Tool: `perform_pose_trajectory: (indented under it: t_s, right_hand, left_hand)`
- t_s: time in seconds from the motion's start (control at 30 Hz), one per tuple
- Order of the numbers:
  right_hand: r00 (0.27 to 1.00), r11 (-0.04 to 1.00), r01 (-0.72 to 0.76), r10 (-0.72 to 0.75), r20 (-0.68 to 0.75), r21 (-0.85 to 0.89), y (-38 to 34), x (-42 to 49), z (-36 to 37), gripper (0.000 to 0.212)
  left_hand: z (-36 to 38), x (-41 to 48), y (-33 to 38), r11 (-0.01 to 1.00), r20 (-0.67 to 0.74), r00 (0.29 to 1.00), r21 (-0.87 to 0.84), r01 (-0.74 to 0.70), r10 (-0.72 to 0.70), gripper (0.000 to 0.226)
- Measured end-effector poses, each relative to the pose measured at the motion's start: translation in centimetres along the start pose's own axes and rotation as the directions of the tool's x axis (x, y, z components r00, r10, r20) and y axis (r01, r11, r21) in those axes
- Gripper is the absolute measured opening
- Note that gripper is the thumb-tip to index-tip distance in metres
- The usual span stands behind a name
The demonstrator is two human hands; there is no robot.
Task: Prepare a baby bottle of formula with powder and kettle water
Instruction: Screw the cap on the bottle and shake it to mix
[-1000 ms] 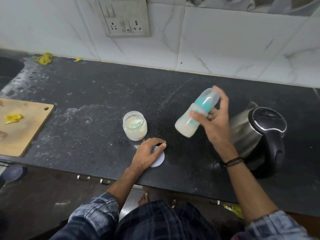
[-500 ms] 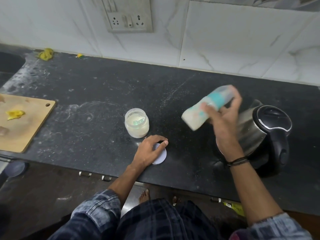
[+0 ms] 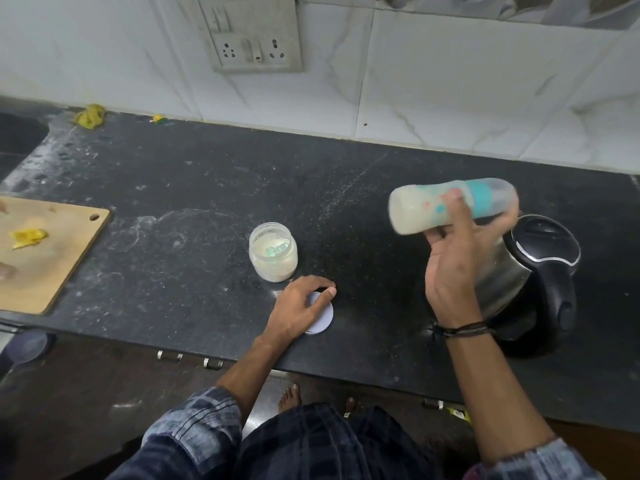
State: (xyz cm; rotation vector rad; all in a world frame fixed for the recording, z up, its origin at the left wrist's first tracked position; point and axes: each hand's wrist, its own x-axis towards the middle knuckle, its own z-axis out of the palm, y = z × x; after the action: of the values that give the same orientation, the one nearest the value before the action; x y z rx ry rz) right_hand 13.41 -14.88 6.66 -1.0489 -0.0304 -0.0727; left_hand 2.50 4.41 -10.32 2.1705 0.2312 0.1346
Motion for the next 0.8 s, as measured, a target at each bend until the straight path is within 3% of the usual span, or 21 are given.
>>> perform_pose_trajectory:
  t_s: [0.1,0.13,0.2,0.27,0.37,0.53,0.63,0.67,0.8]
  right_hand:
    - [0.965,0.971,0.018,0.046,0.258,-0.240,-0.3,-0.3,-0.3,0.086]
    - [0.965,0.972,0.033,0.029,0.262,-0.232,-0.6,-0.3,-0.2,0.085]
    - [0.997,1.000,0.011,-0.009,0.080,-0.027,-1.1,-0.3,0.2,0.077]
    - [1.000,0.999,0.009,-0.008,-0.024,0.043,-1.0,-0.2,0.3,0.069]
    - [0.981,0.984,-0.002,0.037,0.191,-0.181,-1.0,-0.2,-0.1,0.076]
    - [0.999,0.998,0.016,-0.013,-0.041,0.060,-1.8,0.2,0.2,0.065]
    - [0.981,0.988,-0.016,0.046,0.188,-0.157,-1.8,0.0,-0.1,0.074]
    - [0.980,0.984,-0.016,0.050,0.191,-0.175,-2.0,0.0,-0.2,0.076]
    - [0.993,0.998,-0.002,0.009,-0.114,0.061,-2.3,0.5,-0.3,0.059]
  left_hand:
    - [-0.1,0.0,0.0,1.000,0.003,1.000,0.003,-0.009,0.009,0.032]
    - [-0.1,0.0,0.0,1.000,0.006,1.000,0.003,-0.013,0.013,0.033]
    - [-0.1,0.1,0.0,1.000,0.004,1.000,0.006,-0.014,0.014,0.033]
    - [0.1,0.1,0.0,1.000,-0.010,1.000,0.003,-0.008,0.008,0.032]
    - [0.1,0.1,-0.1,1.000,-0.028,1.000,-0.013,-0.011,0.010,0.033]
    - [0.1,0.1,0.2,1.000,-0.032,0.999,-0.027,-0.002,0.001,0.029]
    - [0.1,0.0,0.2,1.000,-0.027,1.000,-0.026,0.009,-0.010,0.030]
    - [0.1,0.0,0.2,1.000,-0.024,1.000,-0.028,0.008,-0.008,0.028]
    - [0.2,0.0,0.1,0.999,-0.037,0.999,-0.035,0.011,-0.012,0.018]
